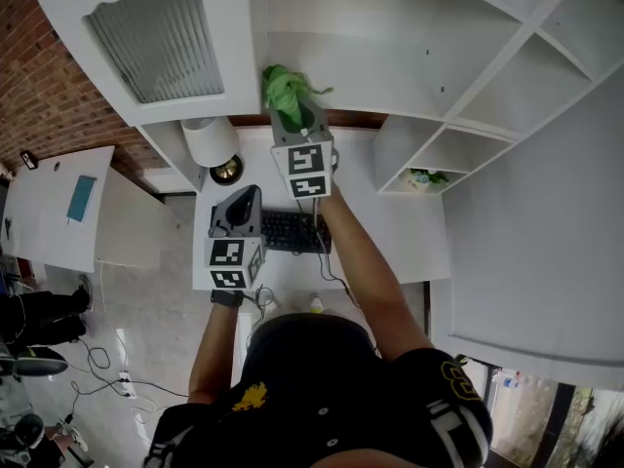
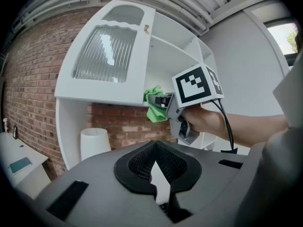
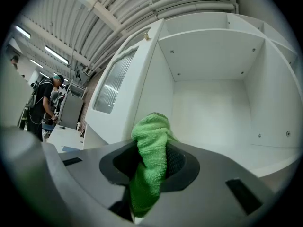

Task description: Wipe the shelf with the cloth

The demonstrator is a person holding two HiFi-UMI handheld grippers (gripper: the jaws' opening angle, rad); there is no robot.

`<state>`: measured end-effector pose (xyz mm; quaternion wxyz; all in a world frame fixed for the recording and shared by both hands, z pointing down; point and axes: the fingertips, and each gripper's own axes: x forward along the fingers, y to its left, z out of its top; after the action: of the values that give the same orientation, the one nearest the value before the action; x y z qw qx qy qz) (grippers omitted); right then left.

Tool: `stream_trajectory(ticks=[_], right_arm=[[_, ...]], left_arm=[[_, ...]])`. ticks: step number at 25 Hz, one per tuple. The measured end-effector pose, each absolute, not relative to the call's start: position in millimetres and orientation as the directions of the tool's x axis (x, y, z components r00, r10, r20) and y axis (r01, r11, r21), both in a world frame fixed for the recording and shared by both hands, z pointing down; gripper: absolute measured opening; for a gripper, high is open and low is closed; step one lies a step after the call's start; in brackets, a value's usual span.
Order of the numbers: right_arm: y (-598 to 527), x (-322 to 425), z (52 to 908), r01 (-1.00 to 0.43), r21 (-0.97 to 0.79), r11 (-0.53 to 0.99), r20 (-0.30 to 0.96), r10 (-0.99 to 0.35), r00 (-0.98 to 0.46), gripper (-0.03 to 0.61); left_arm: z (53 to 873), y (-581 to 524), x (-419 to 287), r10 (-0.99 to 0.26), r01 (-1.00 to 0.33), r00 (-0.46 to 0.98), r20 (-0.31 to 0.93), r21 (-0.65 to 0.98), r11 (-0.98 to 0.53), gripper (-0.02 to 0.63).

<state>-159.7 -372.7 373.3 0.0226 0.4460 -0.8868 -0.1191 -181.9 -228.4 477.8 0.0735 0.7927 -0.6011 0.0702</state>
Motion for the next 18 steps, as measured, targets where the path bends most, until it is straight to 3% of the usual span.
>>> stream_trajectory(ticks=[18], right_arm=[[-394,-41,374,-0.856,0.193,0.48,-0.093,-0.859,-0.503,0.098]], left_arm=[[484,-261,-85,-0.869,-0.895,0.436,0.236,0.008,-0.446,0.017]])
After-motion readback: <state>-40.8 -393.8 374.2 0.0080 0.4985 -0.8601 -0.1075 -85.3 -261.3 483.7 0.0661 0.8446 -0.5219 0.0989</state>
